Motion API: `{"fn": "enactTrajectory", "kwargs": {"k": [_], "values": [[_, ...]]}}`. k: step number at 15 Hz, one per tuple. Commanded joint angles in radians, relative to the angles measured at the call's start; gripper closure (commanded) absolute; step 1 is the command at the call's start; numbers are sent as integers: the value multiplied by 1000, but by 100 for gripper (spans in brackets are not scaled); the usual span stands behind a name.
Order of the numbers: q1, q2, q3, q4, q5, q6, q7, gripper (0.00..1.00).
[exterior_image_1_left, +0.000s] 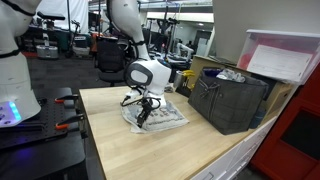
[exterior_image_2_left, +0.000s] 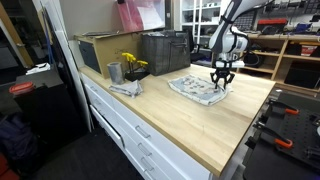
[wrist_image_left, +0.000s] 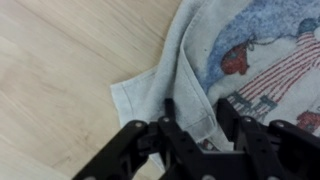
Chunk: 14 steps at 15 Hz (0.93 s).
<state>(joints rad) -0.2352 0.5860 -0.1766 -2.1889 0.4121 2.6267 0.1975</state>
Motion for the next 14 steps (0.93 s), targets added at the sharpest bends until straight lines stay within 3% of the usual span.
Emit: {"fn": "enactTrajectory", "kwargs": {"k": [1,2,3,4,6,14], "values": [[1,-8,-7,-1,-22,11,39,82],[4,-9,-9,0,-24,5,45,90],[7,-12,-12,-1,-28,0,49,89],[9,-17,-12,-4,-30,-1,48,57],[14,-22,-15,-12,-35,0,51,61],[-2,-35,-11,-31,-24,0,44,3]]}}
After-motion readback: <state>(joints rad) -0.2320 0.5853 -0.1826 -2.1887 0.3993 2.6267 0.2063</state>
